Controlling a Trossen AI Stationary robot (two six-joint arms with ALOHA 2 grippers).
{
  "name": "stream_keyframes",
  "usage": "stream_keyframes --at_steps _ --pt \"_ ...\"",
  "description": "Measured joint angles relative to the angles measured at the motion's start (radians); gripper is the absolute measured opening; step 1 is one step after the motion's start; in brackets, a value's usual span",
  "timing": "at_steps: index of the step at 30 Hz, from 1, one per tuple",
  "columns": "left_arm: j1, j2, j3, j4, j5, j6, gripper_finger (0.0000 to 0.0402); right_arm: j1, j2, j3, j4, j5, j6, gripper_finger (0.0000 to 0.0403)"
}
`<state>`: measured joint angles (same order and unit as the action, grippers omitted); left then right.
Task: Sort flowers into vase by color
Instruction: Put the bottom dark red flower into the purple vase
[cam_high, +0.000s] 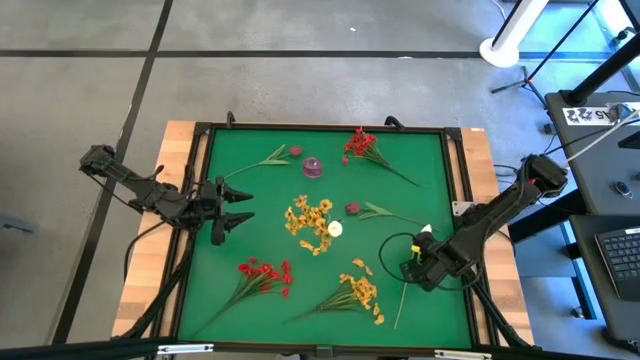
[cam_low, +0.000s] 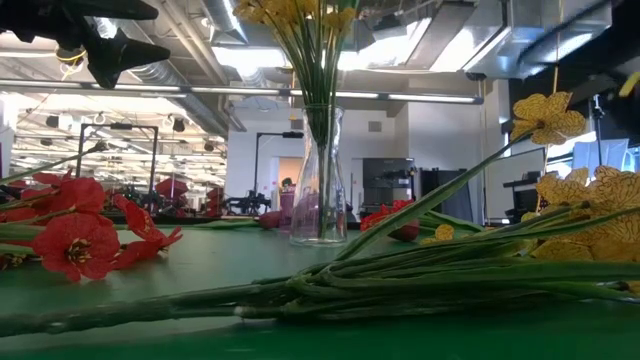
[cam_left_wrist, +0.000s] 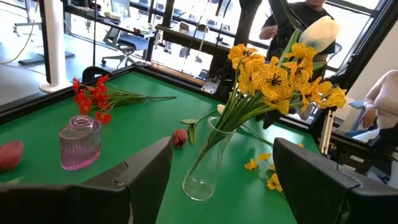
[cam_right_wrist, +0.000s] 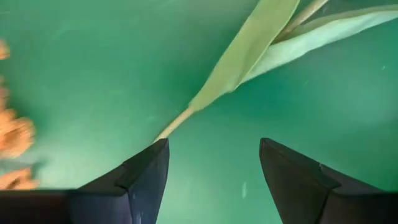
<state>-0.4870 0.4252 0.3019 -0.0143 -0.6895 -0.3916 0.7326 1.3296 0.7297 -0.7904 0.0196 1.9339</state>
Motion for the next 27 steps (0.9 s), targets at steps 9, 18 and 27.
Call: stream_keyframes --at_steps 9,18,27 --pt "0.0 0.0 0.0 0.0 0.0 -0.018 0.0272 -0.083 -0.134 0.087 -0.03 0.281 -0.423 0.025" --pt "0.0 0.0 0.0 0.006 -0.012 -0.019 0.0272 -0.465 -0.072 0.11 -0.059 0.311 -1.051 0.025" --pt "0.0 0.0 0.0 0.005 -0.012 -0.019 0.0272 -0.764 0.075 0.107 0.046 0.112 -1.456 0.025"
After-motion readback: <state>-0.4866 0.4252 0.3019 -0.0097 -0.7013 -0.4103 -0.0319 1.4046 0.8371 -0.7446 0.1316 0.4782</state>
